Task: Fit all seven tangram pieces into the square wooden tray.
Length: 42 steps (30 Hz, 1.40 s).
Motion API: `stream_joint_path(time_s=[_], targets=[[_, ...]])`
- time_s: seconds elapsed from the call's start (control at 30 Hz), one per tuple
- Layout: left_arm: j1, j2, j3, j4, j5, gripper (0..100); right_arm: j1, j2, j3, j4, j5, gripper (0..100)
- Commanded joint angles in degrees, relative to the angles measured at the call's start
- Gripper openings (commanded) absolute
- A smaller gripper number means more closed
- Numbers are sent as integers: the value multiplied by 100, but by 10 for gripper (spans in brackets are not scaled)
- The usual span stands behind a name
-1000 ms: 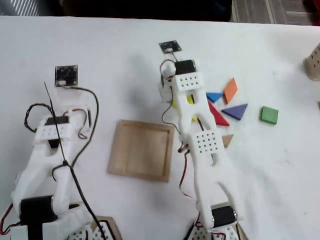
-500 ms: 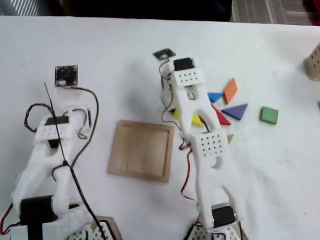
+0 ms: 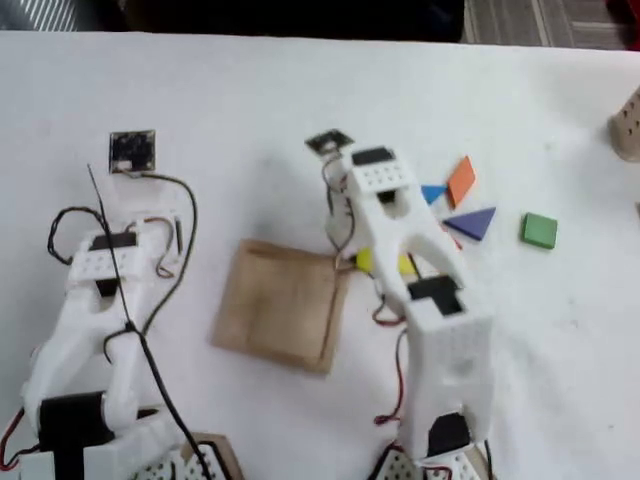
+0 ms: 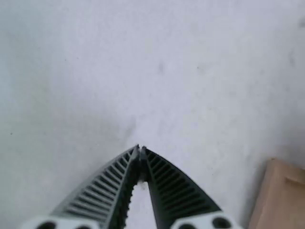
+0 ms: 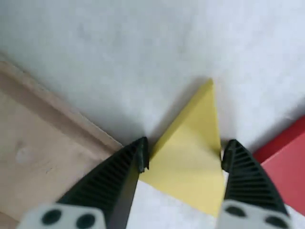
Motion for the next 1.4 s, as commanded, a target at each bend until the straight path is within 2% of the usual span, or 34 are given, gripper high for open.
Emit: stream_joint_path(time_s=[0.0, 0.13, 0.4, 0.67, 0.97, 1.17, 1.23, 1.37], targets=[[-66, -277, -176, -132, -62, 24, -66, -734, 1196, -418, 448, 247], [-66, -277, -176, -132, -62, 24, 66, -980, 1565, -462, 774, 251], [-66, -277, -176, -132, -62, 24, 101, -1393, 2075, -488, 1301, 396], [-57, -277, -176, -132, -62, 24, 163, -2114, 2927, -1182, 1336, 394], [-57, -277, -176, -132, -62, 24, 163, -1297, 1943, -804, 1345, 388], [-57, -277, -176, -132, -62, 24, 207, -822, 1415, -400, 1319, 206], [-57, -277, -176, -132, -62, 24, 224, -804, 1380, -382, 1319, 176], [-57, -277, -176, -132, -62, 24, 215, -804, 1371, -382, 1301, 244]])
